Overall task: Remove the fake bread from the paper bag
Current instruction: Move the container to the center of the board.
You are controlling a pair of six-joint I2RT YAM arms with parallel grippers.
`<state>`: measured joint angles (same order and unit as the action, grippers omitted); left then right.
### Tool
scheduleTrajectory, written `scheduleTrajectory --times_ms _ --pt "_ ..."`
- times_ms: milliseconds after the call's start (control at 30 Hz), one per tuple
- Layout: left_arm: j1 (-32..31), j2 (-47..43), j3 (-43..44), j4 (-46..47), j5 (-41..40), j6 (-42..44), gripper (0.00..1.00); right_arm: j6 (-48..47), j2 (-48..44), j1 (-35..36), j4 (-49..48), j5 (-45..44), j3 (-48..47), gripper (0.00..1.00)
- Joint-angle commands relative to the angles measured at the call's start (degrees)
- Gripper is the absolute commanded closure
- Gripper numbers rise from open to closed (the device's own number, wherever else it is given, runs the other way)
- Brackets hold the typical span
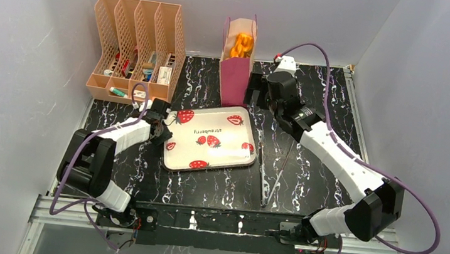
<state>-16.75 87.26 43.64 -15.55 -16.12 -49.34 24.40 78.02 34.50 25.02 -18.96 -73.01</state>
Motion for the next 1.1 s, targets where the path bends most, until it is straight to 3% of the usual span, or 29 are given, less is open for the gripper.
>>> scheduleTrajectory --times_ms 0,167,300,700,1067 --pt "-0.8 6.7 -3.7 -3.9 7.6 0.4 0.84 -4.1 2.2 0.4 -4.6 -3.6 -6.4 0.02" --pt "-0.9 8.7 -2.6 -2.1 10.6 3.7 0.86 -5.1 5.2 0.4 -5.0 -6.2 -9.6 0.02" --pt "-1.6 10.3 -1.8 0.5 15.5 6.7 1.00 -4.9 5.8 0.3 -4.6 -9.9 -8.8 0.02" --pt "-10.7 16.0 4.0 -0.4 17.8 8.7 1.00 -0.1 0.2 -0.8 -1.6 -16.0 0.5 0.02" --pt "-18.2 22.5 10.9 -0.3 18.6 6.7 1.00 10.8 -6.7 -1.9 6.2 -19.9 10.1 0.02"
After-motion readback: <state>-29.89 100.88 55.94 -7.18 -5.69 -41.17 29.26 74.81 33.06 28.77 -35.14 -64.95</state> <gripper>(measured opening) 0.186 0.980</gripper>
